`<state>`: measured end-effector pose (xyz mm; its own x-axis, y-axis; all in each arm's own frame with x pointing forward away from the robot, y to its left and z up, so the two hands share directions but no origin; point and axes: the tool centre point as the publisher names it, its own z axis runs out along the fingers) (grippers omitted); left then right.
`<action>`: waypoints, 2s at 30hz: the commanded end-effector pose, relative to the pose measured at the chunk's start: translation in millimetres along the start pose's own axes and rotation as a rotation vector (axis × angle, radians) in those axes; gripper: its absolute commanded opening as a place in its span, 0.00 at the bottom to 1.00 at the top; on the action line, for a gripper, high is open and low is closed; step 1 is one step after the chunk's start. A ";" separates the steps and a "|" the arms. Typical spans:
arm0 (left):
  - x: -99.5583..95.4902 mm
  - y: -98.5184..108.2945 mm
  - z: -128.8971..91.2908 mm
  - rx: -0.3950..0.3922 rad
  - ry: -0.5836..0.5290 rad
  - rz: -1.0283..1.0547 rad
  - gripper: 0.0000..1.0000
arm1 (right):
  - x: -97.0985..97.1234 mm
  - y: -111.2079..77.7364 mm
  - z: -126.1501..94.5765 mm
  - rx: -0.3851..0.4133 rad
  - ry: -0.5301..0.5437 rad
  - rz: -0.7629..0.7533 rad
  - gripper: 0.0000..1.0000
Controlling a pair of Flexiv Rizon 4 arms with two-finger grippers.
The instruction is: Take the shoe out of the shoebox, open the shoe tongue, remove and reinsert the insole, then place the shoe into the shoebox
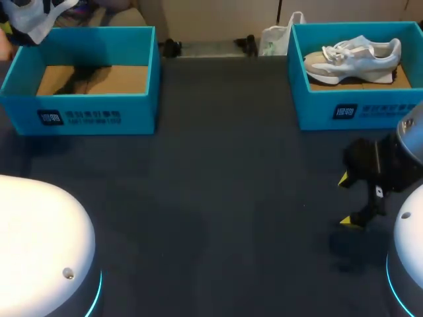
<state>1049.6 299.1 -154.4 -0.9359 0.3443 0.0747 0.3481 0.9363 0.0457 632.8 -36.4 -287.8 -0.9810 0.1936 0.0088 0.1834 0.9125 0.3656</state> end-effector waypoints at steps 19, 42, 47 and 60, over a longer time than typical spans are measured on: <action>10.9 28.5 12.8 -0.106 -0.060 0.716 0.00 | 1.6 -0.3 0.0 0.001 -0.003 0.000 1.00; 7.1 43.8 6.7 -0.191 -0.081 1.071 0.00 | 1.6 -0.3 0.0 0.001 -0.003 0.000 1.00; 7.8 43.4 17.9 -0.246 -0.069 1.111 0.00 | 1.6 -0.3 0.0 0.001 -0.003 0.000 1.00; -5.0 43.1 62.3 -0.239 -0.002 1.079 0.00 | 1.6 -0.3 0.0 0.001 -0.003 0.000 1.00</action>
<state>1061.6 339.7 -217.0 -0.1369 0.9719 0.1914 0.9816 0.1071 0.1583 632.8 -36.4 -287.8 -0.9811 0.1935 0.0088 0.1833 0.9125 0.3656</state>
